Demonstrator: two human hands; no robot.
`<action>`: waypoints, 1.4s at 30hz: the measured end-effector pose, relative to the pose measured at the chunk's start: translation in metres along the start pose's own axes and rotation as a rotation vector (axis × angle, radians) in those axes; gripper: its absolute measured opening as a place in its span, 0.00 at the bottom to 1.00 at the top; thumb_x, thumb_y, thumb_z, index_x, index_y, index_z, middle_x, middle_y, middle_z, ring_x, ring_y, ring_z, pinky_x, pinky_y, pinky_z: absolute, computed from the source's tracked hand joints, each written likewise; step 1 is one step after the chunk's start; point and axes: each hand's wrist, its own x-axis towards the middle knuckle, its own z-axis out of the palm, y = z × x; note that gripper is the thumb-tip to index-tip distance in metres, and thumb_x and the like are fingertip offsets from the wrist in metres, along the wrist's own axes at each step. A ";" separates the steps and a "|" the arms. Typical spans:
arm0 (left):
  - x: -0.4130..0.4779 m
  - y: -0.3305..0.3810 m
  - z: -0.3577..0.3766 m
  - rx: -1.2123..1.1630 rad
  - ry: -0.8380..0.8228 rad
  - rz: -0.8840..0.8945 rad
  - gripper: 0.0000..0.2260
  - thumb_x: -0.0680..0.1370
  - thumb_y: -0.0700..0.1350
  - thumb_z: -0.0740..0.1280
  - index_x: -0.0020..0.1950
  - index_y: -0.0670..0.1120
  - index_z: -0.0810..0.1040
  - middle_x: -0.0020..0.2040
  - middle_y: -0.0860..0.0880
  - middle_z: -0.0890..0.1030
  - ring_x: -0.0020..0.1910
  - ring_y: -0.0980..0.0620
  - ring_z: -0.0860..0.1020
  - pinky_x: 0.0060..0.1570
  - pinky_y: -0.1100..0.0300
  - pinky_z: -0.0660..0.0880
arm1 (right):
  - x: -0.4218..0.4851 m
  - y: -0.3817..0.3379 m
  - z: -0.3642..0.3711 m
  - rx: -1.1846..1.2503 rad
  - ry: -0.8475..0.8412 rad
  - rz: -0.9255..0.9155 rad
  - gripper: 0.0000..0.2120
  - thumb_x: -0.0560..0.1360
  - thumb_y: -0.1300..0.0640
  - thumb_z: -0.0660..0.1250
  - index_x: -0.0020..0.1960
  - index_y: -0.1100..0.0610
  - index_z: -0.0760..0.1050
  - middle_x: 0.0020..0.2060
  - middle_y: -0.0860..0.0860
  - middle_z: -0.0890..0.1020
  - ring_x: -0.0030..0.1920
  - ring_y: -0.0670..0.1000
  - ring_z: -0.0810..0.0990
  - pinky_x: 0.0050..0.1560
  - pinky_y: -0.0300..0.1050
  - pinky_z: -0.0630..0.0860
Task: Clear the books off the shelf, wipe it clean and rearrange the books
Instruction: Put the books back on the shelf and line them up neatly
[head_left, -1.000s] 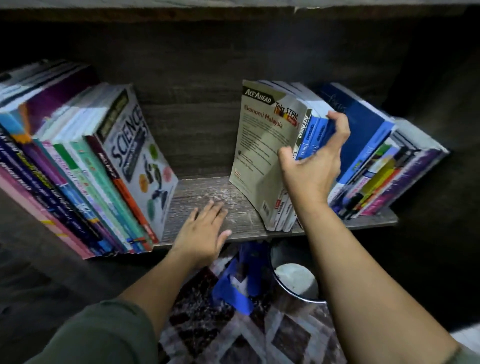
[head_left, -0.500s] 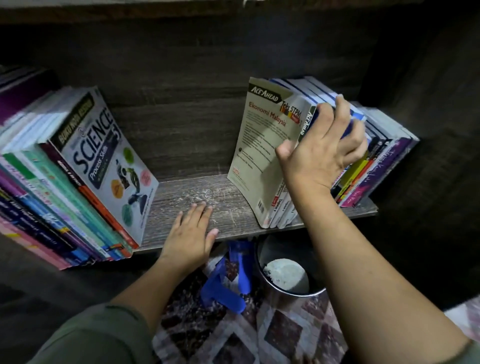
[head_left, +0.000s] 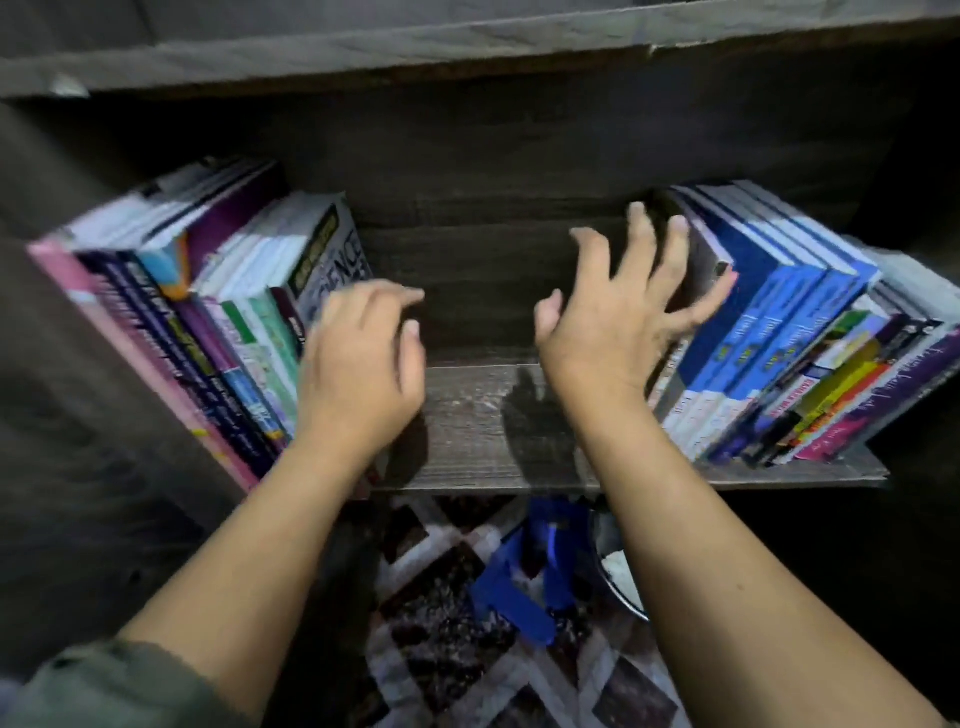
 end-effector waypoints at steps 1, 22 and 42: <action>0.001 -0.007 -0.019 0.047 0.085 0.014 0.12 0.77 0.43 0.62 0.57 0.42 0.79 0.56 0.44 0.78 0.57 0.42 0.74 0.60 0.53 0.67 | 0.000 -0.004 0.001 -0.046 -0.041 0.033 0.24 0.64 0.55 0.72 0.60 0.49 0.75 0.74 0.57 0.65 0.75 0.63 0.56 0.67 0.72 0.41; -0.024 -0.096 -0.080 0.251 0.150 -0.092 0.28 0.76 0.40 0.63 0.75 0.38 0.60 0.76 0.38 0.59 0.77 0.40 0.53 0.76 0.47 0.52 | -0.049 -0.138 -0.026 0.669 -0.590 -0.632 0.41 0.71 0.58 0.68 0.78 0.52 0.51 0.78 0.52 0.53 0.77 0.53 0.53 0.75 0.58 0.56; -0.023 -0.097 -0.074 0.296 0.185 -0.098 0.27 0.77 0.39 0.61 0.76 0.38 0.59 0.76 0.38 0.60 0.77 0.40 0.53 0.76 0.47 0.51 | -0.052 -0.150 -0.013 0.790 -0.556 -0.554 0.23 0.78 0.51 0.63 0.71 0.40 0.62 0.74 0.50 0.54 0.58 0.59 0.75 0.50 0.58 0.78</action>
